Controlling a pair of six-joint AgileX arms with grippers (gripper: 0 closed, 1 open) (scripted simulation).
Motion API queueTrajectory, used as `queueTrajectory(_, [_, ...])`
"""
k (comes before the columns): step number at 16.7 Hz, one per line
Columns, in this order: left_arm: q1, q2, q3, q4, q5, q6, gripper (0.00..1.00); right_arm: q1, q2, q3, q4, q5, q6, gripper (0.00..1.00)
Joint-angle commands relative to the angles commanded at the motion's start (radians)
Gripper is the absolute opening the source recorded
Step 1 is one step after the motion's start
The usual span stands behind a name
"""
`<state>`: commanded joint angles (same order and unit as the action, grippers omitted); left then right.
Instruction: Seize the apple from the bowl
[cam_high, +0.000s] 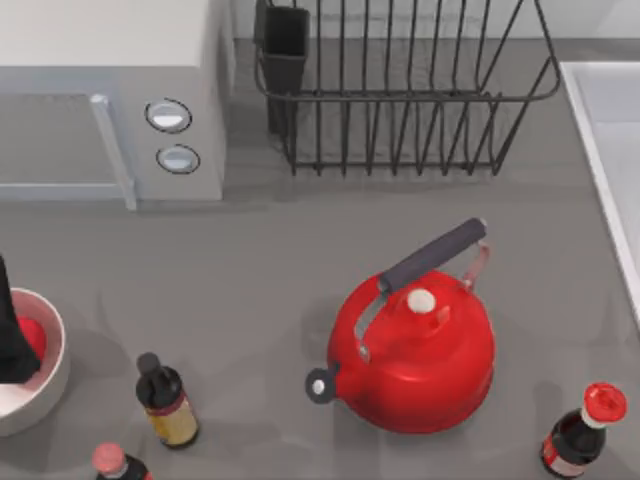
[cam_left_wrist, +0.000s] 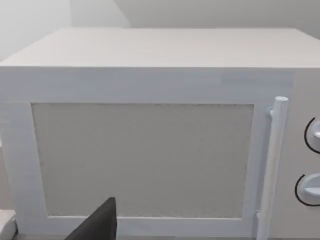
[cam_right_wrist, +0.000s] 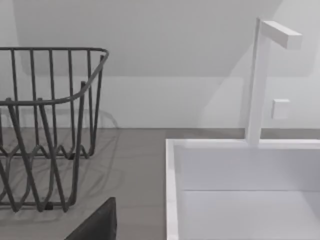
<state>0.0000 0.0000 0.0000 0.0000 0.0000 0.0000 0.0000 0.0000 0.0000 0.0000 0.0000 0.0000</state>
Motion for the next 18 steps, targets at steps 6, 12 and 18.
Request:
queueTrajectory(6, [0.002, 0.108, 0.092, -0.089, 0.0, 0.003, 1.0, 0.0, 0.0, 0.0, 0.0, 0.0, 0.0, 1.0])
queueTrajectory(12, [0.007, 0.552, 0.41, -0.395, 0.0, 0.015, 1.0, 0.0, 0.0, 0.0, 0.0, 0.0, 0.0, 1.0])
queueTrajectory(18, [0.014, 1.126, 0.787, -0.759, 0.0, 0.028, 1.0, 0.0, 0.0, 0.0, 0.0, 0.0, 0.0, 1.0])
